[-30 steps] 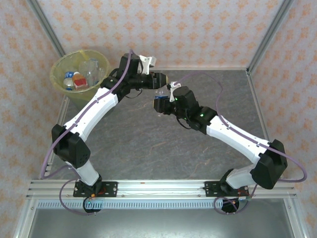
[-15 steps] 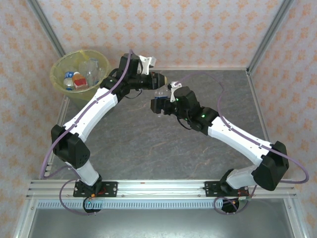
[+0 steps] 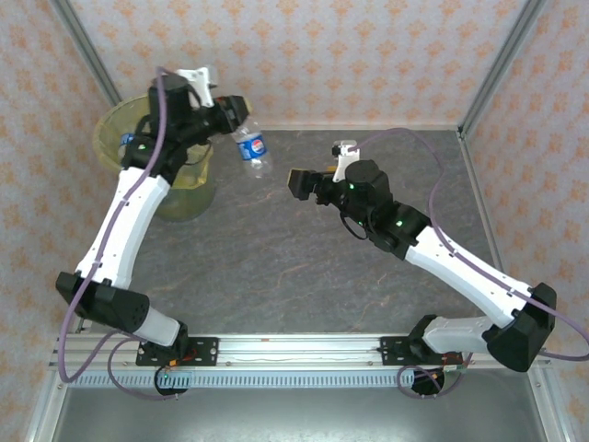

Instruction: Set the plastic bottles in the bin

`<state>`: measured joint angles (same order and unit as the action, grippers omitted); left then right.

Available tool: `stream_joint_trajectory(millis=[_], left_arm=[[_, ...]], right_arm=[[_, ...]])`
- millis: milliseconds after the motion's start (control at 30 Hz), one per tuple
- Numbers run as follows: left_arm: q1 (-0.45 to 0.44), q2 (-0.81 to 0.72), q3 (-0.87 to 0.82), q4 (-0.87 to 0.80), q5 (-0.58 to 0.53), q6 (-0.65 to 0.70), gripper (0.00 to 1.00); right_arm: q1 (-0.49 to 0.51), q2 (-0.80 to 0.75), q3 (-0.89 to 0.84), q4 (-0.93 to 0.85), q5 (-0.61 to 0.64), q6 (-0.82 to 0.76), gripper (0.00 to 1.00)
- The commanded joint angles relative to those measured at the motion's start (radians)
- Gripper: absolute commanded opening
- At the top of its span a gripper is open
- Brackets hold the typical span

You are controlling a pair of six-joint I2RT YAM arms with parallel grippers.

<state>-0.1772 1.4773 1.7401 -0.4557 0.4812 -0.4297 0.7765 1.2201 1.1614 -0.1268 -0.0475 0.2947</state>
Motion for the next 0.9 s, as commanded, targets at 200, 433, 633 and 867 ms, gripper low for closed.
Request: stream_joint_trajectory(millis=[200, 433, 633, 867], left_arm=[[0.241, -0.105, 0.036, -0.045, -0.238, -0.088, 0.22], [0.409, -0.129, 0.007, -0.049, -0.349, -0.151, 0.22], [0.501, -0.141, -0.084, 0.082, -0.392, -0.279, 0.22], [0.513, -0.149, -0.225, 0.307, -0.599, -0.286, 0.21]], right_arm=[[0.006, -0.027, -0.035, 0.068, 0.026, -0.012, 1.0], [0.004, -0.017, -0.049, 0.096, 0.007, -0.016, 1.0], [0.004, 0.005, -0.046, 0.108, -0.008, -0.021, 1.0], [0.004, 0.034, -0.027, 0.102, -0.008, -0.028, 1.0]])
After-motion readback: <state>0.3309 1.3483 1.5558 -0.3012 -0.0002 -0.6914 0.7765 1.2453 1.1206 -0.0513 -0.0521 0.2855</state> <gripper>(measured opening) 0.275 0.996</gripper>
